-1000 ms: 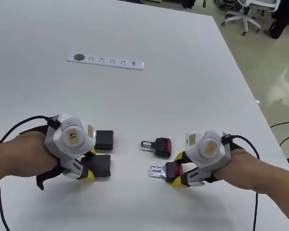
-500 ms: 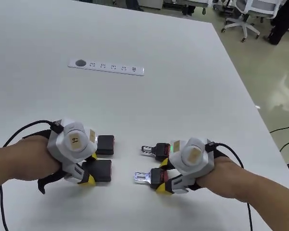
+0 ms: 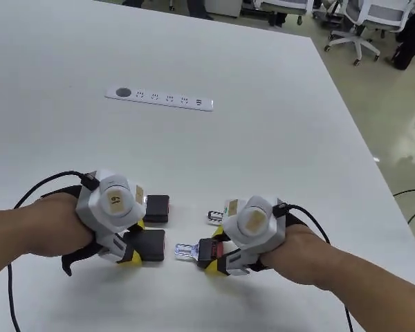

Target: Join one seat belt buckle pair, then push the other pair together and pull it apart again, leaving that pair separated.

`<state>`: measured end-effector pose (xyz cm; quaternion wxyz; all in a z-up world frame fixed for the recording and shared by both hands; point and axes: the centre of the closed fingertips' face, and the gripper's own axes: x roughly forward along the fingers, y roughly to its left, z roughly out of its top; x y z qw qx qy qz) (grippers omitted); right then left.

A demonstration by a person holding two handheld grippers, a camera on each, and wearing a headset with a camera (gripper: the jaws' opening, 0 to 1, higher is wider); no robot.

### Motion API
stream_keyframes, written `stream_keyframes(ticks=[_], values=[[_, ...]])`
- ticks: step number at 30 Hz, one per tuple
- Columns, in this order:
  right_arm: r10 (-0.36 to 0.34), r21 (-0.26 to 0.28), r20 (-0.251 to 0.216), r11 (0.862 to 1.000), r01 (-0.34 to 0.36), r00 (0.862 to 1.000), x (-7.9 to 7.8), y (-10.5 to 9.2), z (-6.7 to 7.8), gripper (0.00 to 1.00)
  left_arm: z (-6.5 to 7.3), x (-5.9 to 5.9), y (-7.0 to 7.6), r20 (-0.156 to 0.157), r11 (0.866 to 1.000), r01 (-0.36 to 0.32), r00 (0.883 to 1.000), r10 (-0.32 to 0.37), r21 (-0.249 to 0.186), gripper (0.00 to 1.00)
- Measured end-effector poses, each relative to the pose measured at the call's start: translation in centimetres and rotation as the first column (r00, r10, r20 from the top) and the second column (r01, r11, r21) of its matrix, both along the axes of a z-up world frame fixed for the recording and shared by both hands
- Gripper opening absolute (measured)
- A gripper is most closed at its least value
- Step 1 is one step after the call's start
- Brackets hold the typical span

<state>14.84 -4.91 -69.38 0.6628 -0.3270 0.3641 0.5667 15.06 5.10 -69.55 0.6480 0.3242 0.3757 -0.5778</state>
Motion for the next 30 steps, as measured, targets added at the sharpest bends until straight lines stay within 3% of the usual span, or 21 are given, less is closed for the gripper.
stream_keyframes(ticks=[9, 15, 30], values=[[0.013, -0.008, 0.005, 1.0, -0.013, 1.0, 0.0, 1.6, 0.1, 0.33, 0.3, -0.3, -0.2, -0.001, 1.0, 0.012, 1.0, -0.012, 0.006, 0.34], [0.035, -0.015, 0.032, 0.999, -0.035, 0.999, 0.1, 2.2, 0.3, 0.33, 0.3, -0.3, -0.2, -0.001, 1.0, 0.016, 1.0, -0.016, 0.012, 0.34], [0.041, 0.037, 0.018, 0.998, -0.041, 0.999, 0.3, 3.2, 0.0, 0.32, 0.2, -0.3, -0.2, 0.0, 0.999, 0.035, 0.999, -0.035, -0.001, 0.34]])
